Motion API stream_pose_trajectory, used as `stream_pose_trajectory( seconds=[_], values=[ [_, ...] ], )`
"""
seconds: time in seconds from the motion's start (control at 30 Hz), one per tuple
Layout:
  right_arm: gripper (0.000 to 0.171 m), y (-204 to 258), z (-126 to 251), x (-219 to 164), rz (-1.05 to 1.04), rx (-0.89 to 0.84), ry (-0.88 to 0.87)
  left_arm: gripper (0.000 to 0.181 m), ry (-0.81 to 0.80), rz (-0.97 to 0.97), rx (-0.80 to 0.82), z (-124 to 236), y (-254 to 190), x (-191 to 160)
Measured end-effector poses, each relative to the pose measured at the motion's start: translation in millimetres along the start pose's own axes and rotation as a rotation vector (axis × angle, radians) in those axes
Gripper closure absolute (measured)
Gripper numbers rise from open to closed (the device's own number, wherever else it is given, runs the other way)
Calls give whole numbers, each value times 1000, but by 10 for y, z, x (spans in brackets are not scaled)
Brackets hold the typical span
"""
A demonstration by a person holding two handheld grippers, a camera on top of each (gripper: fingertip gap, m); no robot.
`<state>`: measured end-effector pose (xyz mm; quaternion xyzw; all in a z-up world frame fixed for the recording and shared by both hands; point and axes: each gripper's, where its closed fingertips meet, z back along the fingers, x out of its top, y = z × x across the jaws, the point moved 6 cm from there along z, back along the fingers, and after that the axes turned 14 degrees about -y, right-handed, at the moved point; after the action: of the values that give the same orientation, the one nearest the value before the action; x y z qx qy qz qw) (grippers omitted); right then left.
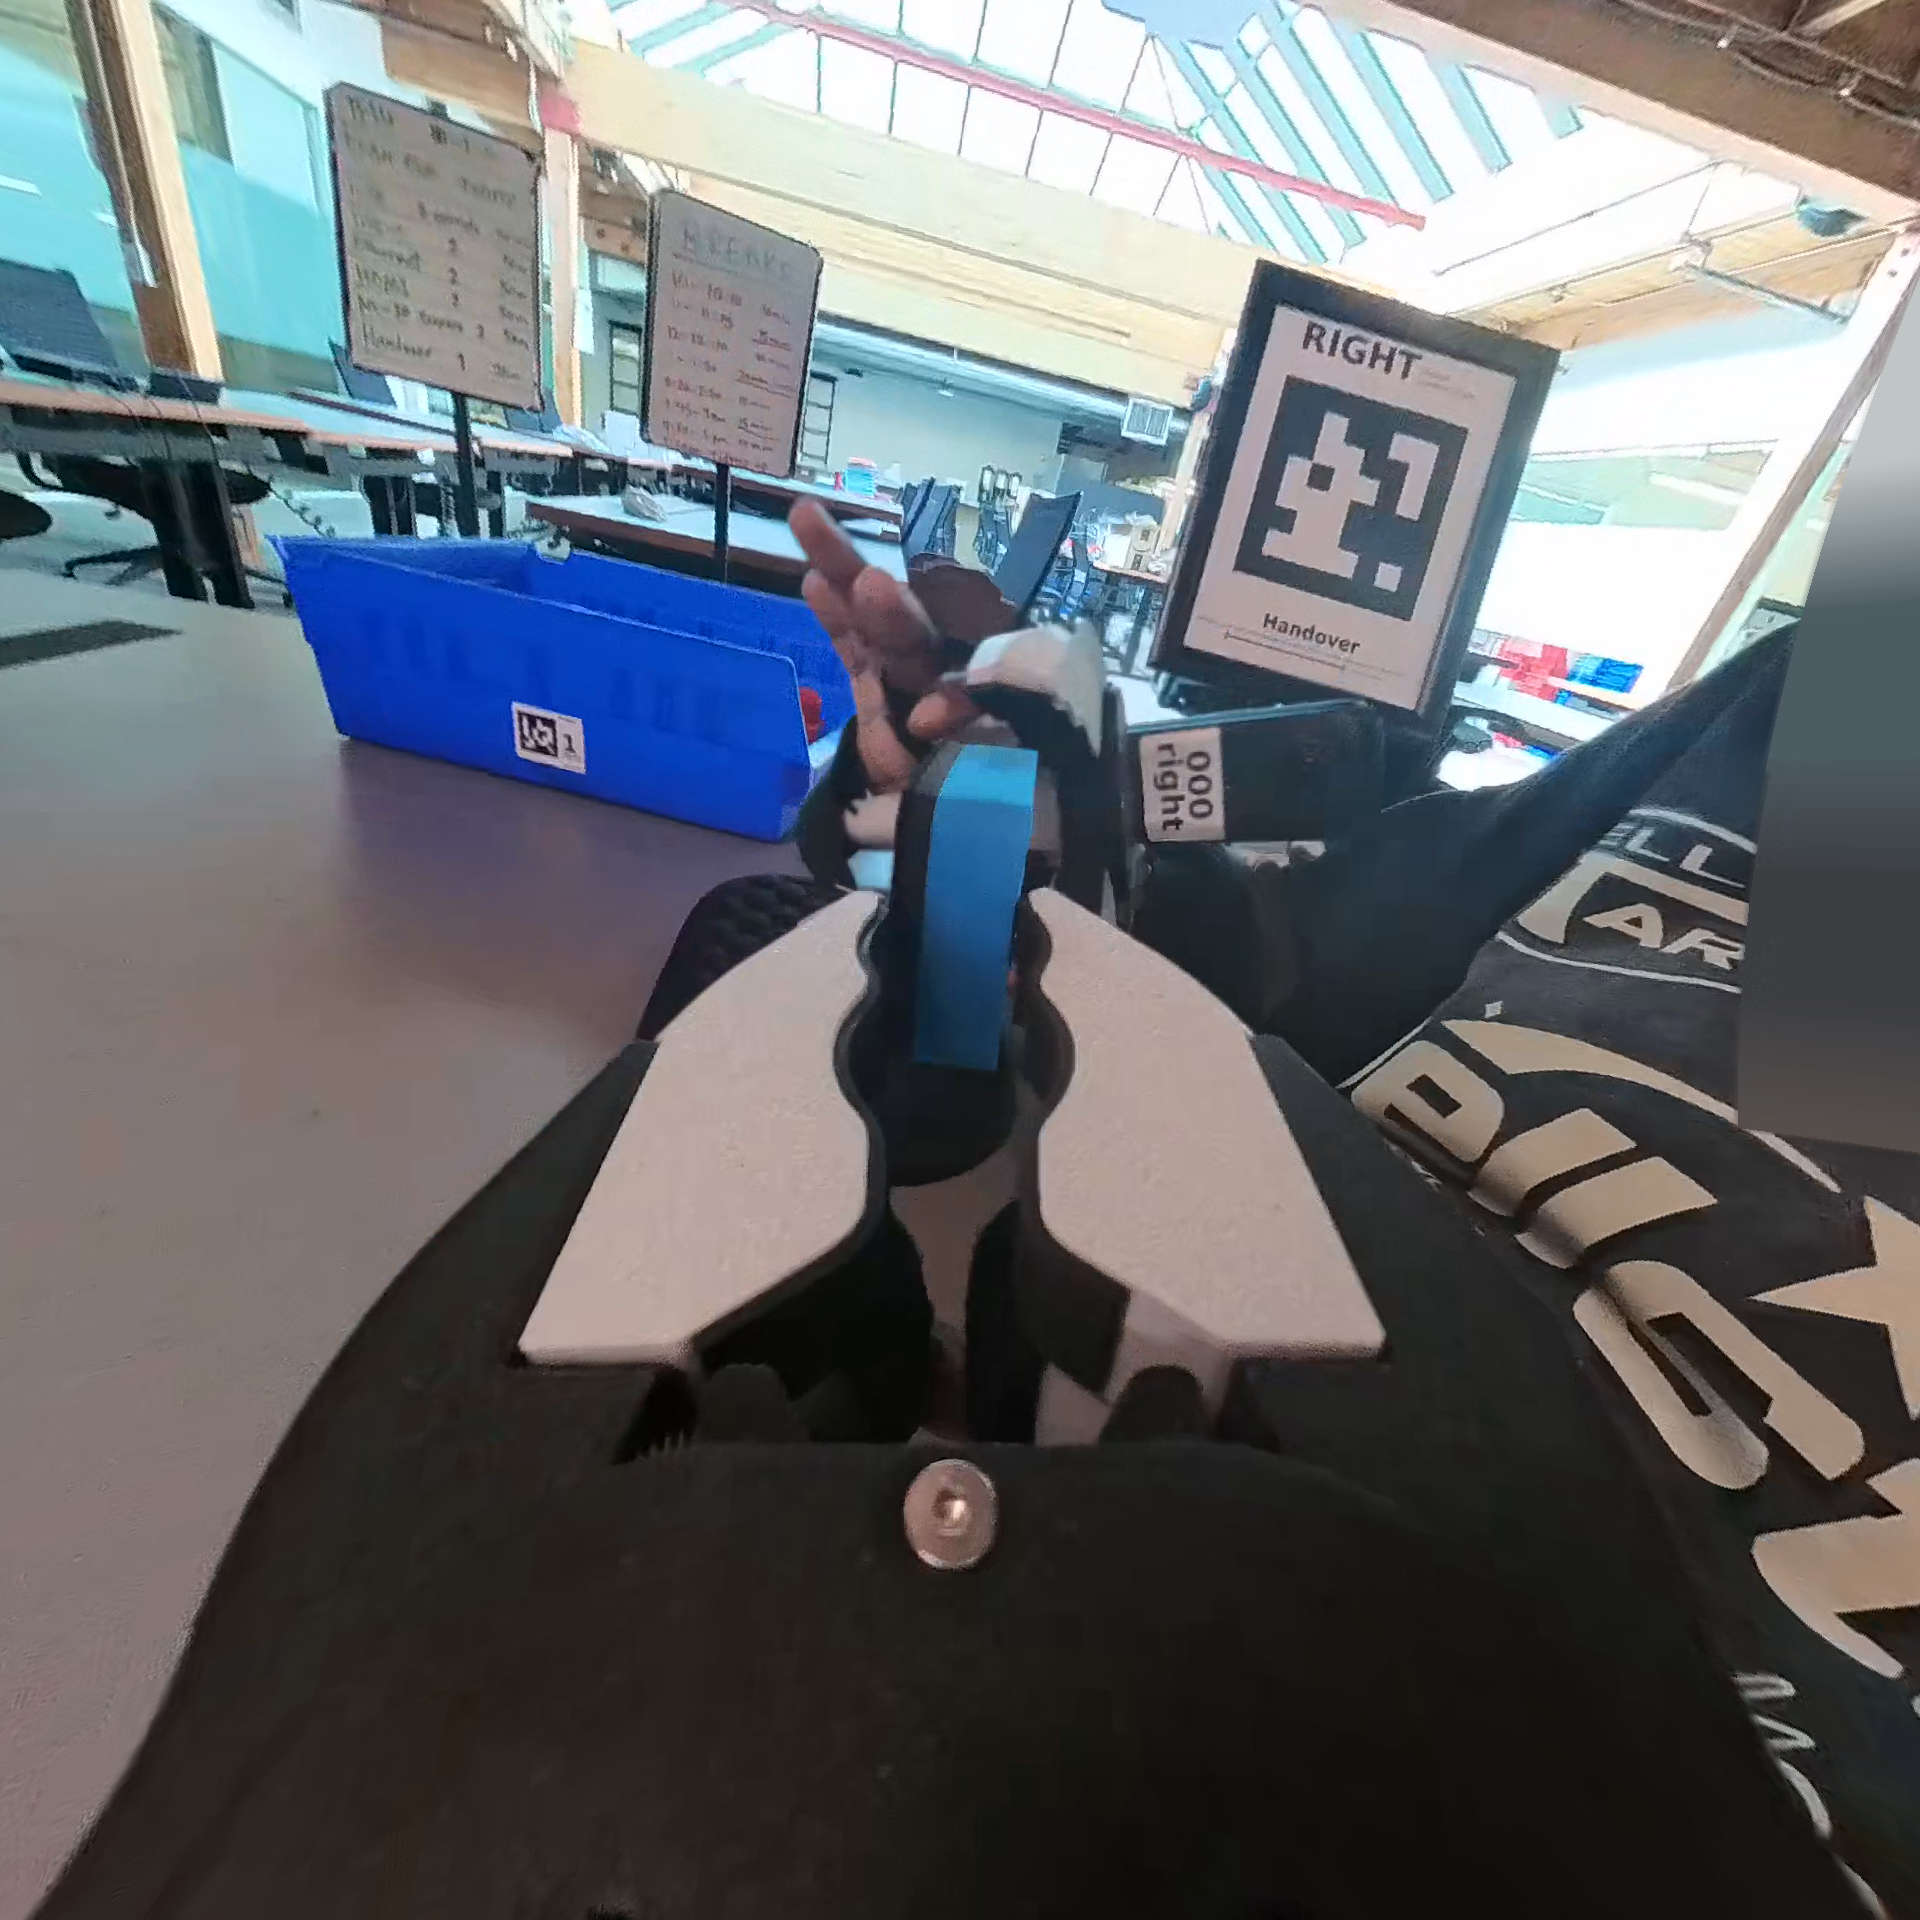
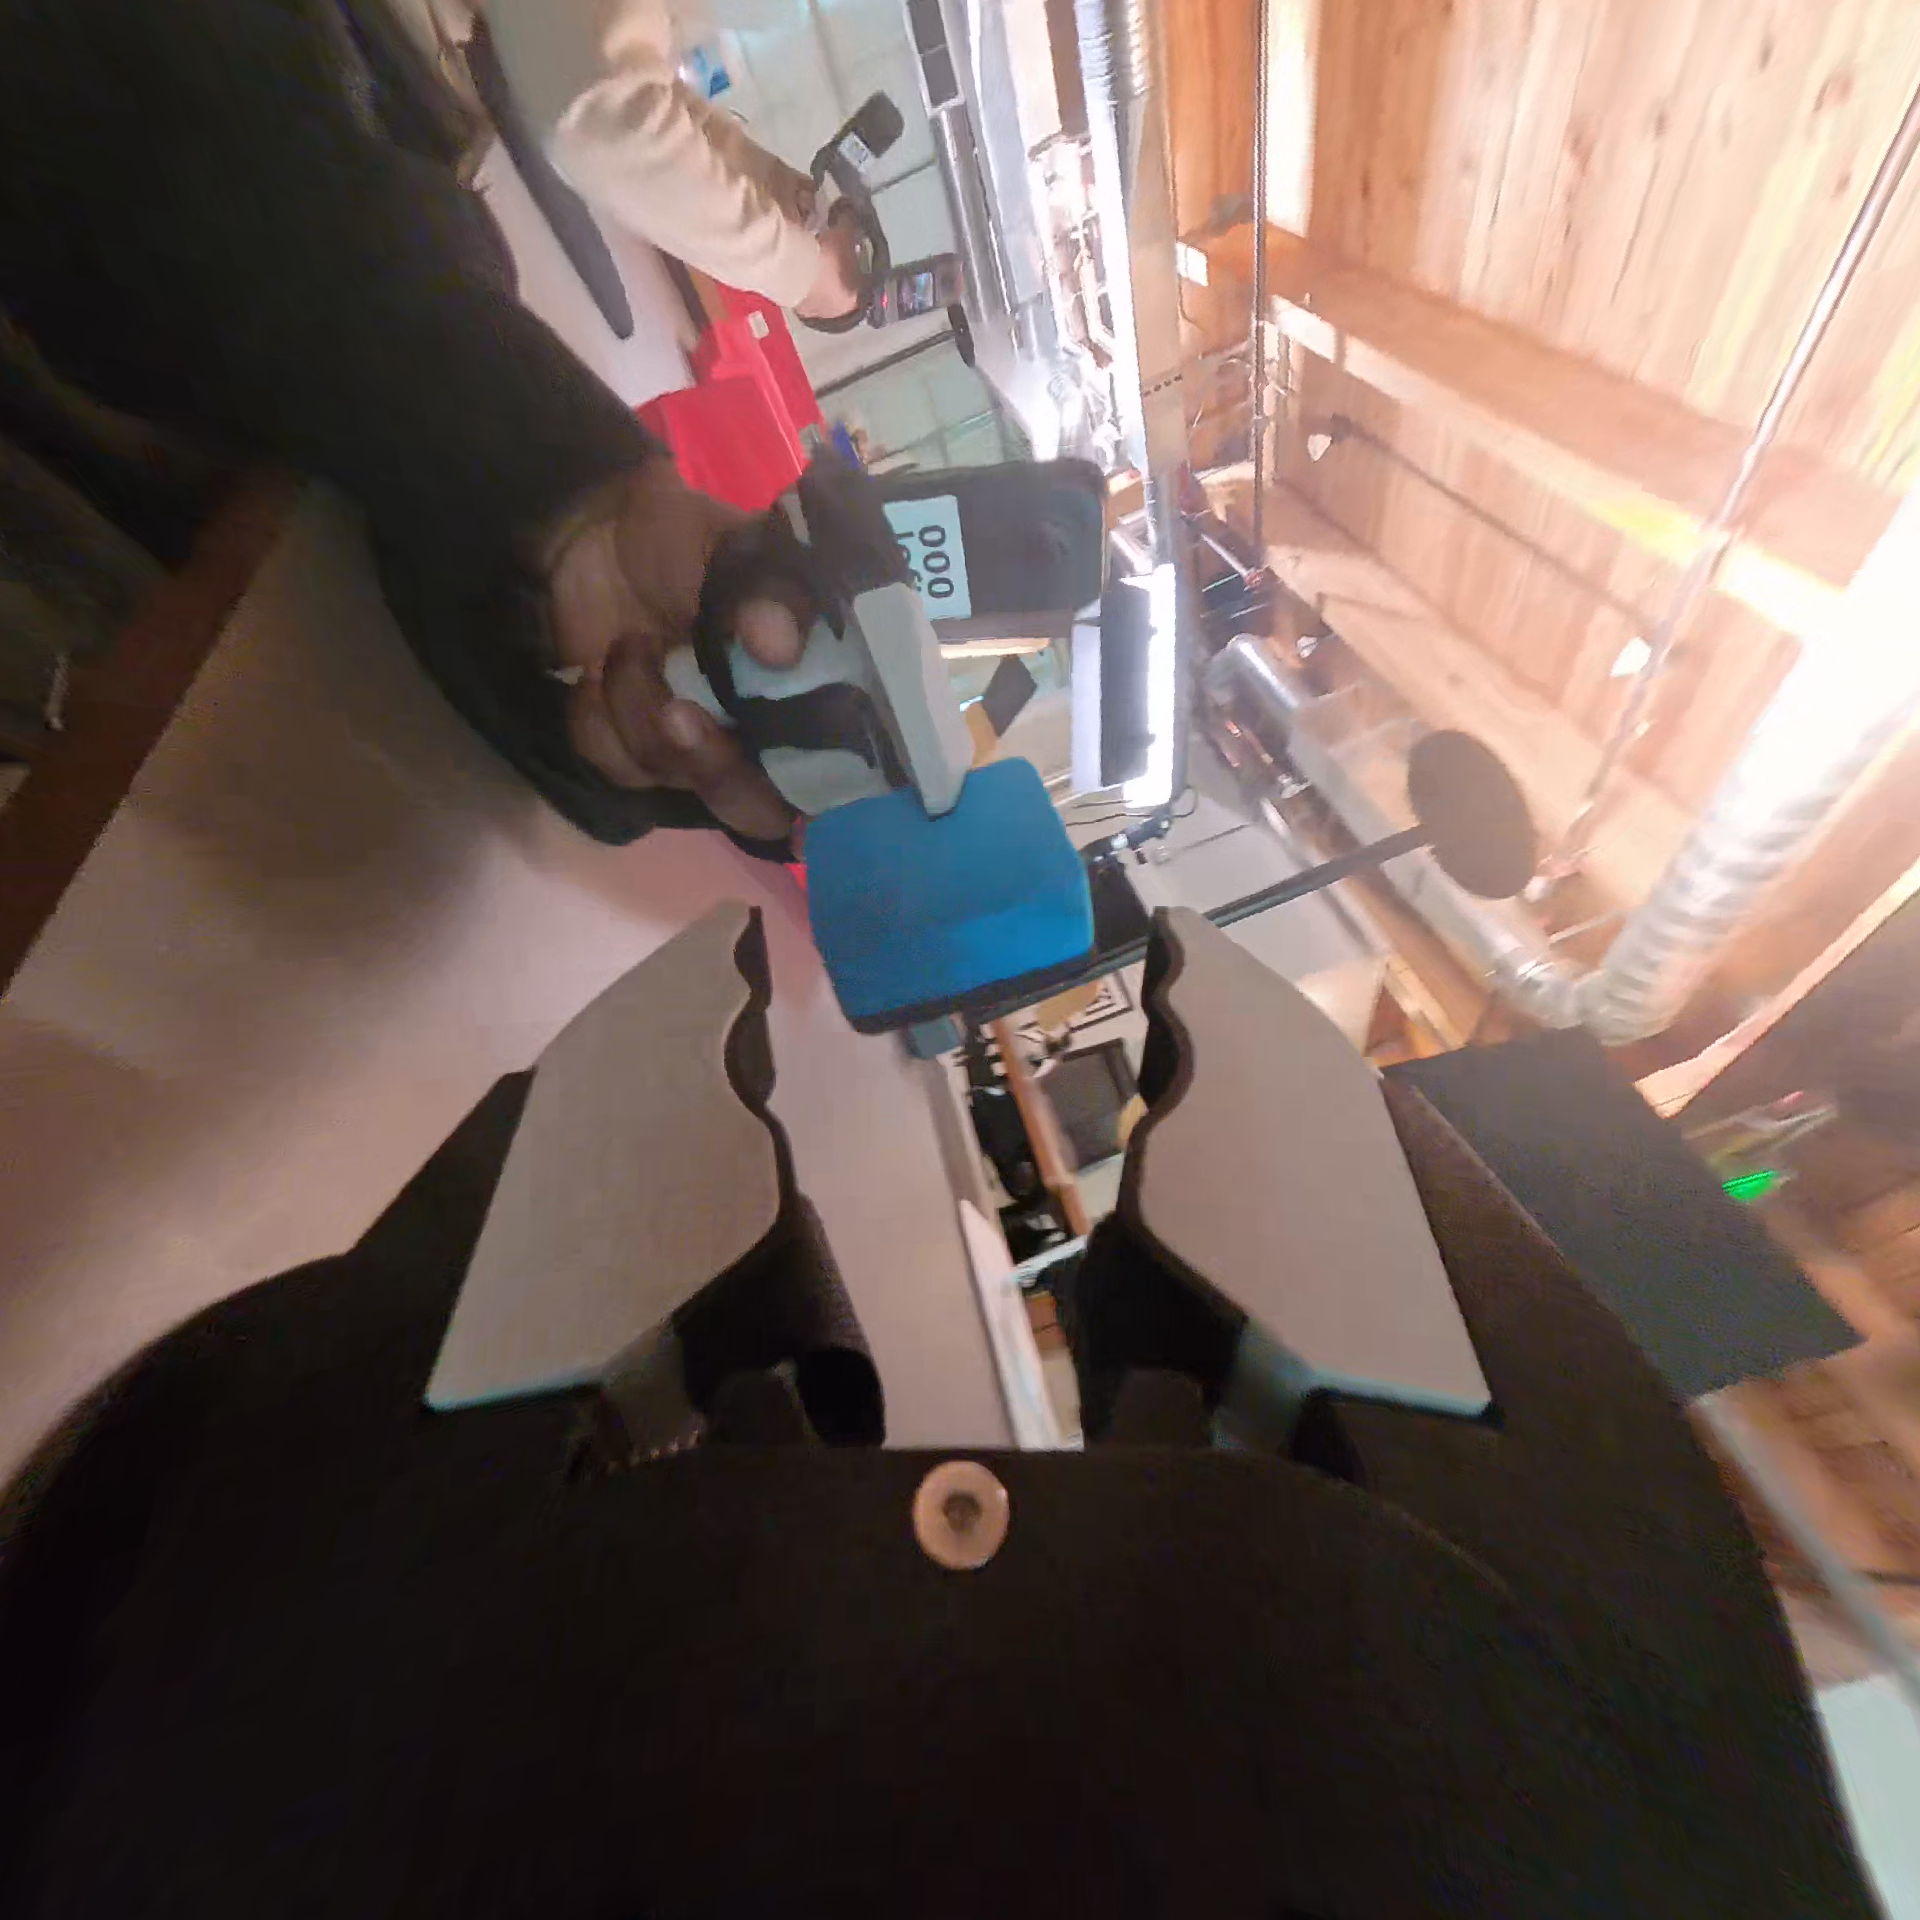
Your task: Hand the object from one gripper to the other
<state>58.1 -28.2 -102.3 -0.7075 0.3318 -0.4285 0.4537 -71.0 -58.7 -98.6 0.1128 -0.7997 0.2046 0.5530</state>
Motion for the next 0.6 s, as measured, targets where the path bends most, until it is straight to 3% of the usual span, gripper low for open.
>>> stream_pose_trajectory(
  seconds=[0.23, 0.27, 0.33, 0.4, 0.5, 0.6],
  values=[
    [117, 50, -30, 3, 122, 49, 53, 160, 23, 1, -47, -34, -53, -40],
    [117, 36, -27, 14, 56, 50, 39, 156, 8, -46, -71, -40, -86, -27],
    [117, -17, -10, 6, -148, 36, 26, 127, -61, -210, -100, -49, -172, 23],
    [118, -62, 7, -12, -412, 47, 3, 112, -120, -421, -100, -57, -238, 34],
    [118, -142, 45, -11, -721, 32, -74, 103, -86, -597, -89, -106, -263, -36],
    [118, -172, 68, -15, -824, 34, -98, 104, -24, -669, -58, -138, -221, -109]
  ],
)
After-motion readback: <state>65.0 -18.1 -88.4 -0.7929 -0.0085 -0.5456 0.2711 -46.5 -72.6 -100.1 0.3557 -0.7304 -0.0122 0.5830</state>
